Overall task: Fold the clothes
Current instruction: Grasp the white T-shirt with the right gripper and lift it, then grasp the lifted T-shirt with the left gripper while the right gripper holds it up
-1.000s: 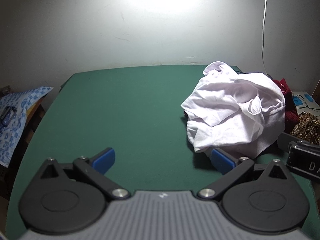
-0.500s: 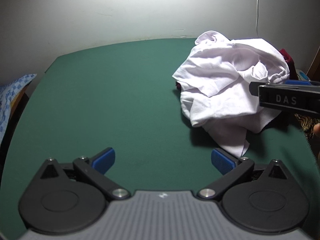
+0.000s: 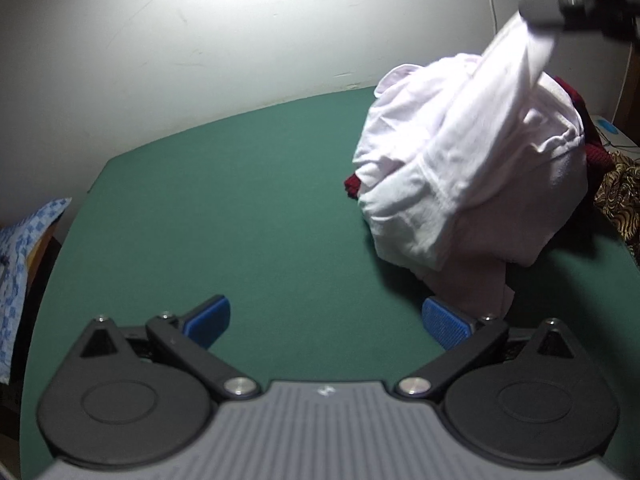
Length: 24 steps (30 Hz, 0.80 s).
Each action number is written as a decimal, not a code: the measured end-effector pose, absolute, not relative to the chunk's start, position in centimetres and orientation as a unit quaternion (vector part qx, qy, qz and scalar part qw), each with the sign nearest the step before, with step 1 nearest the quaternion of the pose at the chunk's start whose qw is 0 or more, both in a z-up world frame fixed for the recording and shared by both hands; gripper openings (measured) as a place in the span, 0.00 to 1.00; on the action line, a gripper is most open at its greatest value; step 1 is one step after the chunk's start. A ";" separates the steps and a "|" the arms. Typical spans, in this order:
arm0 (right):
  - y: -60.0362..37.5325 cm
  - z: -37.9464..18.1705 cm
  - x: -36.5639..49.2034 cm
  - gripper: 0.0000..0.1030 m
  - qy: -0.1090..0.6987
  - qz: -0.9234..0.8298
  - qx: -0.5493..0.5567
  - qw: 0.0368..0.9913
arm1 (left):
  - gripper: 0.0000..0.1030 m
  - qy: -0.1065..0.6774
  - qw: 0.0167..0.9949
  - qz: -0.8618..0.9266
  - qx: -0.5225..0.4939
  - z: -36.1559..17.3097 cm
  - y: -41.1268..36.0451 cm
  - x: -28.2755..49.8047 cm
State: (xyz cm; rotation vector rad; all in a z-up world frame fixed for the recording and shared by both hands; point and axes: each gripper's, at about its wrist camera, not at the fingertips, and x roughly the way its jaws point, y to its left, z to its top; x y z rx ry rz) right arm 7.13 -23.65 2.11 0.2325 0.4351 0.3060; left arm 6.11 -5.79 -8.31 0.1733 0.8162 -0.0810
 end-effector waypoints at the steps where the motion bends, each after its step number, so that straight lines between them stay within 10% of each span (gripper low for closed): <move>1: -23.9 2.9 6.9 0.02 0.204 0.154 0.127 0.958 | 0.99 0.397 0.913 -0.042 0.086 -8.4 -6.1 6.3; 13: -21.8 6.0 3.6 0.02 0.159 0.211 0.154 0.952 | 0.99 0.334 0.934 -0.038 0.123 -7.9 -10.7 7.0; 18: -21.3 5.9 3.5 0.02 0.153 0.210 0.131 0.957 | 0.19 0.355 0.929 -0.018 0.106 -8.2 -9.7 8.9; 21: -22.1 5.3 3.3 0.06 0.157 0.196 0.122 0.960 | 0.04 0.369 0.926 -0.006 0.081 -8.3 -8.3 9.4; 24: -23.6 4.7 2.3 0.63 0.147 0.164 0.122 0.968 | 0.00 0.382 0.923 0.005 0.055 -8.4 -7.0 9.9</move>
